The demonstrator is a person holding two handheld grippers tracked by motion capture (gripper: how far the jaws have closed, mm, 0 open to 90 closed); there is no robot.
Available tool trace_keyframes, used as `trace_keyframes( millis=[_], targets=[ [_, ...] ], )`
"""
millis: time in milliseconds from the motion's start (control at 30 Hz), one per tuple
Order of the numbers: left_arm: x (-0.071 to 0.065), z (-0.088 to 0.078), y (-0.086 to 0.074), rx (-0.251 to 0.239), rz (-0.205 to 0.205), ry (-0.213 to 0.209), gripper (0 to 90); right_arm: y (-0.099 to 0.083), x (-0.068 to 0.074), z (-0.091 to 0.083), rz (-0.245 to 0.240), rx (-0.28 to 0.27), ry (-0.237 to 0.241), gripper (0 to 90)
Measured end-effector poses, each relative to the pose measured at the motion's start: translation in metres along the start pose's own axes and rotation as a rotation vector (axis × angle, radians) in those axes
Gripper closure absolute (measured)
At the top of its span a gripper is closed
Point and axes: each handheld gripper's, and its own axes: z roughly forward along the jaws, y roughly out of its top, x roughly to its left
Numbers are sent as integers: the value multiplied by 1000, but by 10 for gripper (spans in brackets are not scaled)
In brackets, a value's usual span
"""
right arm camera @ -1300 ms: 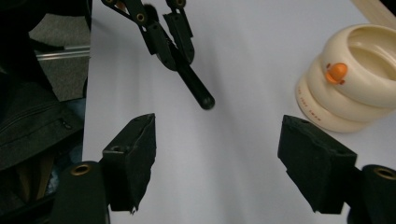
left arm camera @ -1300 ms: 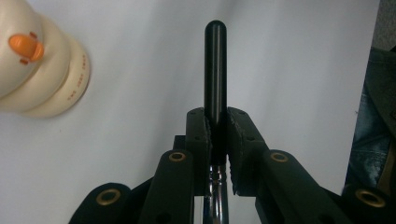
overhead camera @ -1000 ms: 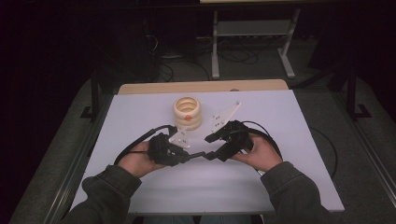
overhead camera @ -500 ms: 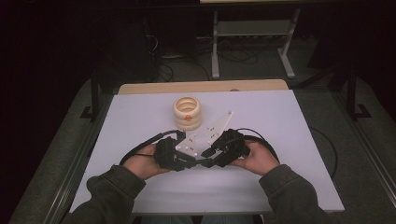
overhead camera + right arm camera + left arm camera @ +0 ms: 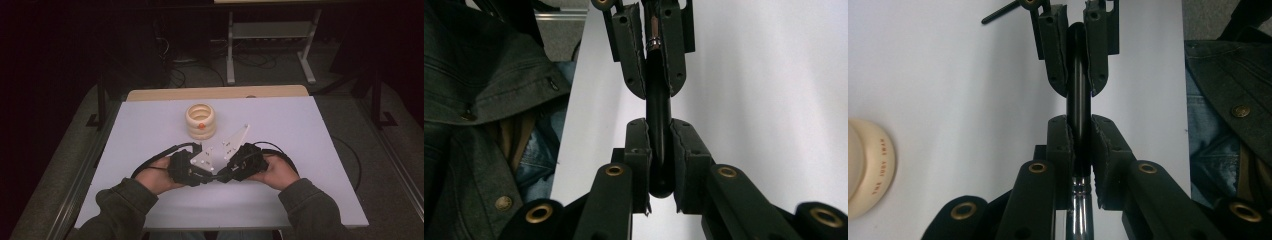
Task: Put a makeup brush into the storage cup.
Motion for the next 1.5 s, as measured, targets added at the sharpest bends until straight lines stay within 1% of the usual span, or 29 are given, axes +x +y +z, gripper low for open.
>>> trace_keyframes(
  millis=[67,100,133,167,233,267,467,500,600,633,700,733,767,833,900,933,967,1000,1033,1100,1167,1200,1233,1300,1333,1367,1400,1467,1500],
  targets=[
    [1,2,0,2,-6,-7,782,-1,0,1,-13,-7,-7,783],
    [2,2,0,7,-12,1,737,-2,1,0,-15,-2,-12,783],
    [3,2,-1,15,-29,-6,702,-2,2,0,-14,11,-19,783],
    [4,2,-2,18,-27,-5,687,-4,2,-1,-20,23,-28,784],
    [5,1,-4,21,-35,-1,655,-6,2,-2,-18,22,-32,784],
    [5,1,-5,15,-50,-7,643,-7,2,-3,-20,22,-38,784],
    [5,0,-13,33,-66,-6,597,-10,2,-12,-18,-5,-60,783],
    [5,1,-15,34,-70,-5,593,-11,3,-14,-25,-10,-64,784],
    [6,2,-17,39,-74,-5,613,-12,4,-17,-27,-24,-74,783],
    [6,2,-17,44,-68,-5,630,-12,4,-18,-30,-28,-75,784],
    [6,2,-18,45,-62,4,708,-13,4,-18,-32,-30,-83,783],
    [6,1,-18,43,-60,2,740,-13,3,-17,-31,-29,-79,783],
    [7,1,-18,46,-56,0,746,-13,4,-16,-35,-31,-85,783],
    [6,1,-19,55,-34,4,754,-13,4,-14,-35,-28,-85,782],
    [4,1,-18,66,-24,5,758,-12,4,-13,-37,-22,-81,771],
    [4,1,-17,71,-25,3,760,-12,3,-11,-25,-16,-85,756],
    [4,1,-17,82,-20,2,761,-12,3,-10,-18,0,-94,718],
    [3,1,-16,91,-15,4,762,-11,4,-8,-21,16,-103,680],
    [2,2,-14,107,-5,7,762,-11,5,-7,-28,28,-127,653],
    [1,3,-12,124,2,9,762,-10,8,-7,-45,38,-143,650],
    [0,4,-9,139,10,10,762,-9,11,-6,-57,48,-145,653],
    [0,5,-7,144,18,9,762,-9,13,-4,-60,65,-141,671],
    [0,5,-6,147,23,12,762,-9,13,-4,-60,65,-141,671],
    [-1,6,-3,154,29,9,762,-9,14,0,-71,90,-141,719],
    [-1,6,-2,163,42,1,762,-9,14,2,-72,100,-136,769],
    [-2,7,-2,166,42,3,762,-8,14,3,-87,113,-141,774],
    [-2,7,-2,169,43,-1,762,-8,15,5,-87,124,-143,778],
    [-3,6,-2,157,47,-7,762,-10,15,7,-92,128,-136,782],
    [-3,6,-3,140,39,-5,760,-11,16,7,-80,122,-135,783]
  ],
)
